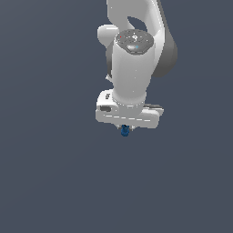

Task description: Pick up the object and move it to a goal position.

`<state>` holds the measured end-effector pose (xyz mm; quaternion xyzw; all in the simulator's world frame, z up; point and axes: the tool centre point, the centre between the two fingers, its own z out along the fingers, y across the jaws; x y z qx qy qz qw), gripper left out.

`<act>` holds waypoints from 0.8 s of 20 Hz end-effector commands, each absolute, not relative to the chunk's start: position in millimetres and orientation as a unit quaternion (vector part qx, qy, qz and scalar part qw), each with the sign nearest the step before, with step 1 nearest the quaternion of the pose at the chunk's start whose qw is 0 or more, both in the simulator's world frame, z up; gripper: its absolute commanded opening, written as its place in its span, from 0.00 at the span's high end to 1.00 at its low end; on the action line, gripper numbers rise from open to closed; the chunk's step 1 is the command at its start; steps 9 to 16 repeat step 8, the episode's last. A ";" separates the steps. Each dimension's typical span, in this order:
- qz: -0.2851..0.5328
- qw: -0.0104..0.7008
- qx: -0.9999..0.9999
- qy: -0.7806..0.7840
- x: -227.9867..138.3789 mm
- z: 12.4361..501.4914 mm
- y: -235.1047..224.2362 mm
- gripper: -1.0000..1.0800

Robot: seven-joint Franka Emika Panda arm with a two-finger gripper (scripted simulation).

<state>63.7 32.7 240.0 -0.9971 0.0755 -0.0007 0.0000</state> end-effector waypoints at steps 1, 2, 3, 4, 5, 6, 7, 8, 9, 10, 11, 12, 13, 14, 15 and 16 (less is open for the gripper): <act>0.000 0.000 -0.997 0.076 62.8 251.3 39.8 1.00; 0.000 0.000 -0.997 0.076 62.8 254.2 41.7 1.00; 0.000 0.000 -0.997 0.076 62.9 256.5 43.2 1.00; 0.000 0.000 -0.997 0.076 63.1 258.0 44.3 1.00; 0.000 0.000 -0.997 0.076 63.3 258.9 44.9 1.00; 0.000 0.000 -0.997 0.076 63.7 259.0 45.1 1.00; 0.000 0.000 -0.997 0.076 64.0 258.6 44.9 1.00; 0.000 0.000 -0.997 0.076 64.2 258.4 44.8 1.00; 0.000 0.000 -0.997 0.076 64.2 258.4 44.8 1.00; 0.000 0.000 -0.997 0.076 64.2 258.4 44.8 1.00; 0.000 0.000 -0.997 0.076 64.2 258.4 44.8 1.00; 0.000 0.000 -0.997 0.076 64.2 258.4 44.8 1.00; 0.000 0.000 -0.997 0.076 64.2 258.4 44.8 1.00; 0.000 0.000 -0.997 0.076 64.2 258.4 44.8 1.00; 0.000 0.000 -0.997 0.076 64.2 258.4 44.8 1.00; 0.000 0.000 -0.997 0.076 64.2 258.4 44.8 1.00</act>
